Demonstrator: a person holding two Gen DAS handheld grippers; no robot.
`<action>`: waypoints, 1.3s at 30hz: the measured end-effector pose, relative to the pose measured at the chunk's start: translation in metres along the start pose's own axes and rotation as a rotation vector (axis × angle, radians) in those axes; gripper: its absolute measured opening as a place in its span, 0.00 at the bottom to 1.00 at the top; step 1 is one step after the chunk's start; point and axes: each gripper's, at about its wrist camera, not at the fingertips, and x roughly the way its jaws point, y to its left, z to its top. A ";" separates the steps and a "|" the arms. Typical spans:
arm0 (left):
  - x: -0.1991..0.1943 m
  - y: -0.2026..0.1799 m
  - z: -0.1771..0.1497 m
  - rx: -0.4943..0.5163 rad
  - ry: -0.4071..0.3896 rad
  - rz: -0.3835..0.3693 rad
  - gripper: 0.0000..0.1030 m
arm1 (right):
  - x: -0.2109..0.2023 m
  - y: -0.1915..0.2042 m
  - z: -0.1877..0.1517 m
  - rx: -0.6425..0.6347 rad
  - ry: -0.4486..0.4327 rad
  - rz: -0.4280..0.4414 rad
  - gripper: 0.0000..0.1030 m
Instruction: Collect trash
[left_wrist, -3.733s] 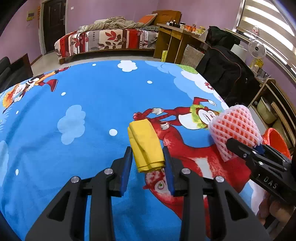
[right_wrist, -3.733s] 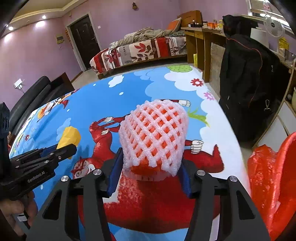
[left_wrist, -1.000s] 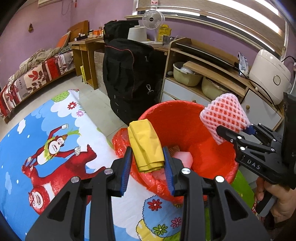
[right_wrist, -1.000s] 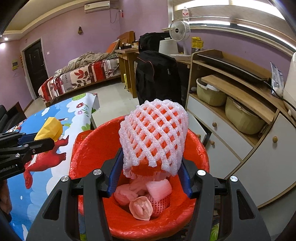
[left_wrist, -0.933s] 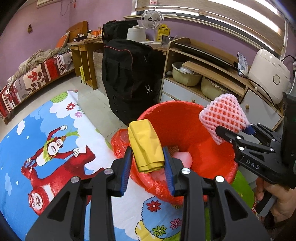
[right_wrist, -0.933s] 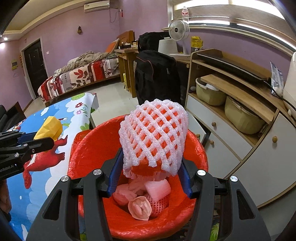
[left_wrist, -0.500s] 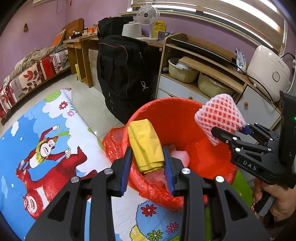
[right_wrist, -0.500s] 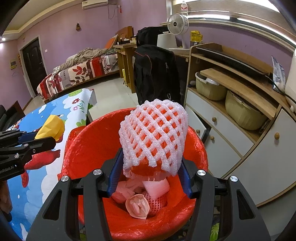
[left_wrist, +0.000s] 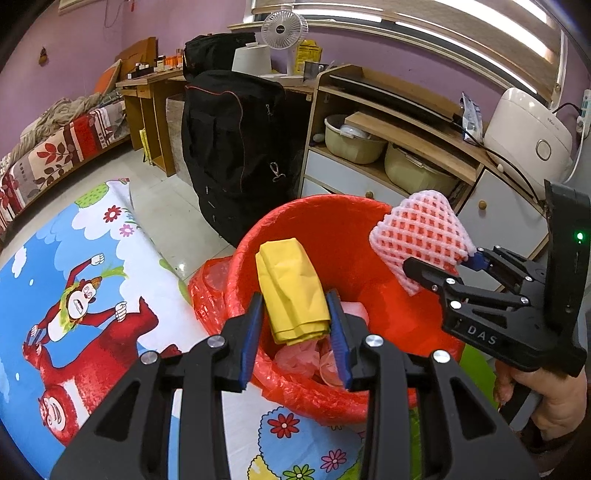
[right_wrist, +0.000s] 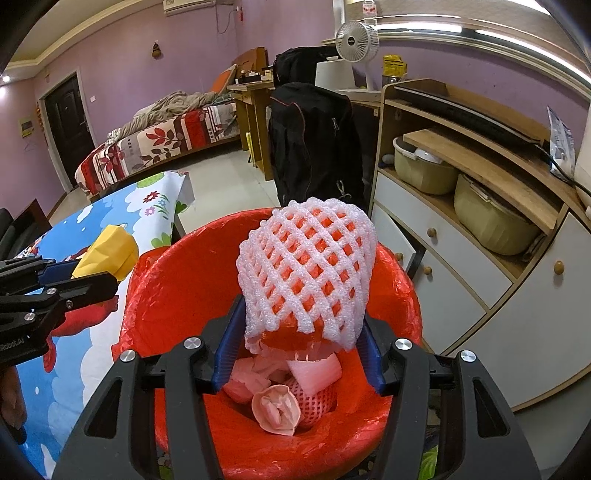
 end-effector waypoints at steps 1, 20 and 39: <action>0.000 0.000 0.000 -0.001 0.000 0.000 0.35 | 0.000 -0.001 0.000 0.000 -0.001 -0.002 0.57; -0.035 0.012 -0.013 -0.036 -0.062 -0.024 0.90 | -0.031 -0.006 -0.014 0.006 -0.035 -0.015 0.84; -0.050 -0.001 -0.050 -0.032 -0.047 -0.035 0.95 | -0.054 0.003 -0.046 -0.025 -0.007 0.013 0.84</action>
